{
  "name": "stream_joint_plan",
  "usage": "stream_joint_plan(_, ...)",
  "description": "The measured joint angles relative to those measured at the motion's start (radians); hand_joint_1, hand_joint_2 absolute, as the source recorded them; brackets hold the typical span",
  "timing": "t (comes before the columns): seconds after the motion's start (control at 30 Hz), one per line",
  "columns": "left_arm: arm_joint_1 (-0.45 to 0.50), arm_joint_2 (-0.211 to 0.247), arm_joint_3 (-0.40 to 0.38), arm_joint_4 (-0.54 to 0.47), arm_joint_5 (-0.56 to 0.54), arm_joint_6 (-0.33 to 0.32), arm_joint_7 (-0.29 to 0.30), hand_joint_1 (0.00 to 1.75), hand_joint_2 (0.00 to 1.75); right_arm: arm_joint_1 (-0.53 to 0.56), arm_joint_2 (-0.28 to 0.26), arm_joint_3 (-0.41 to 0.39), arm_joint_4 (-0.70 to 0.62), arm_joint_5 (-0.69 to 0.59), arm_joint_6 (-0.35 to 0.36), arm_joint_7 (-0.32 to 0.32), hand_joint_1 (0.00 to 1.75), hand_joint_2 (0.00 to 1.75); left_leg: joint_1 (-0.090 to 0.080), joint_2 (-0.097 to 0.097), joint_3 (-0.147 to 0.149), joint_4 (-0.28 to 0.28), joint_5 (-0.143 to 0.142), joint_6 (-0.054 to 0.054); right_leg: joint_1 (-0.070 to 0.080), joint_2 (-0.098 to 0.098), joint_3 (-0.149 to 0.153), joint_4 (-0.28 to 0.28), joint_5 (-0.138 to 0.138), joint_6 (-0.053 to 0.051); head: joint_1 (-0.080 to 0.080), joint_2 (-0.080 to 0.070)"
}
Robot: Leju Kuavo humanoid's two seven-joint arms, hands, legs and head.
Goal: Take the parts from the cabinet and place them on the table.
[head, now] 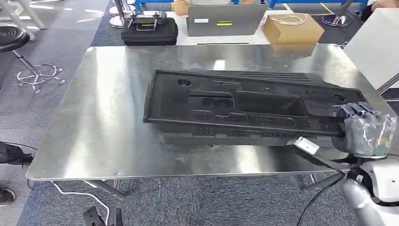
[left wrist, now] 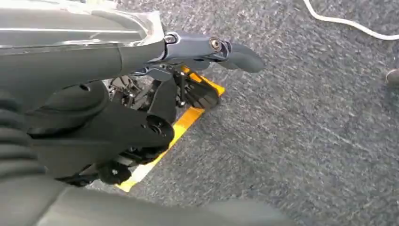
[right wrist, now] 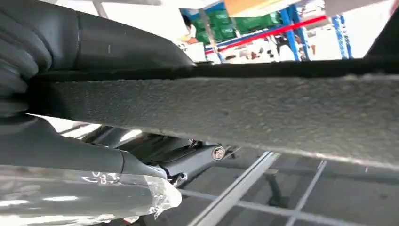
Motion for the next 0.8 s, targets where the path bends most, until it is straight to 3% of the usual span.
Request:
stream_joint_plan(0.37,-0.003,-0.003,-0.029,0.000,0.000,-0.016,0.023,0.00,0.00,-0.275,-0.038,0.080,0.249,0.096,0.103,0.117,1.75,1.75,0.000,-0.001,-0.001,0.000,0.000,0.000,0.000,-0.001,-0.001,0.000,0.000,0.000,0.000,0.000)
stream_joint_plan(0.8,-0.012,-0.012,-0.066,0.000,0.000,-0.023,0.047,0.00,0.00,-0.450,-0.049,0.113,0.567,0.175,0.127,0.242,1.75,1.75,0.000,-0.004,-0.001,0.000,0.000,0.000,0.000,-0.005,0.000,0.000,0.000,0.000,0.000,0.000)
